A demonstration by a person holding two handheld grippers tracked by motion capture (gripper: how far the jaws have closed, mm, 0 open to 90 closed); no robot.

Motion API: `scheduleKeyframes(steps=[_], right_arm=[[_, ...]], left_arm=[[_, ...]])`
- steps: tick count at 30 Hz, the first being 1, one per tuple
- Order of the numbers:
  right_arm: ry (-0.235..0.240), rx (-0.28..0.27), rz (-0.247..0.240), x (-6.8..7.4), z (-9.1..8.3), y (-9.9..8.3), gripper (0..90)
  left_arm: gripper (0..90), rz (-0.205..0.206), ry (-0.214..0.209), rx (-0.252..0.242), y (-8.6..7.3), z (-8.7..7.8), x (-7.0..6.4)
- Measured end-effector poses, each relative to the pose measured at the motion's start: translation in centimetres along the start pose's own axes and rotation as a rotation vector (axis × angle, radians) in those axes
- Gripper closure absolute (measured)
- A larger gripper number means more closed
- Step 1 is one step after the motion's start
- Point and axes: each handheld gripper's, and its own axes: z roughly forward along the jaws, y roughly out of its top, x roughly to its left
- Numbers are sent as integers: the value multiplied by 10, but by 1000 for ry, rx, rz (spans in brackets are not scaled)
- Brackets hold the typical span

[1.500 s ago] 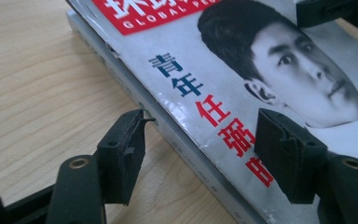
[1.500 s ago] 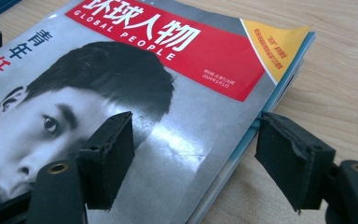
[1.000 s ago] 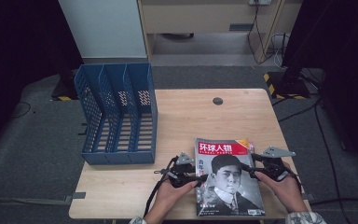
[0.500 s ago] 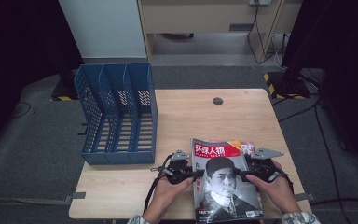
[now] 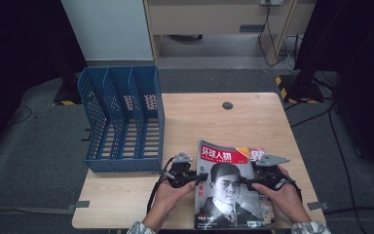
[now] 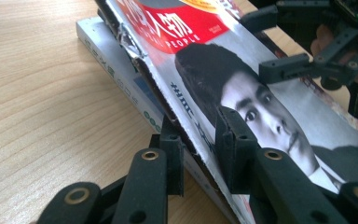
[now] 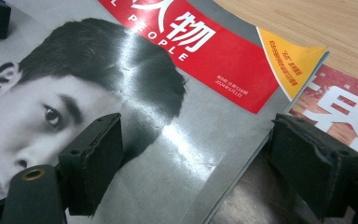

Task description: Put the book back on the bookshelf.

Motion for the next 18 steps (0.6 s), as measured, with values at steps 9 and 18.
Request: scheduleKeyframes(steps=[9,18], right_arm=[[-12,-8,-2,1,2,1,214],[-19,-8,-12,3,4,2,223]], left_arm=[[630,-37,-22,18,8,3,5],[470,-51,-21,67,30,23,5]])
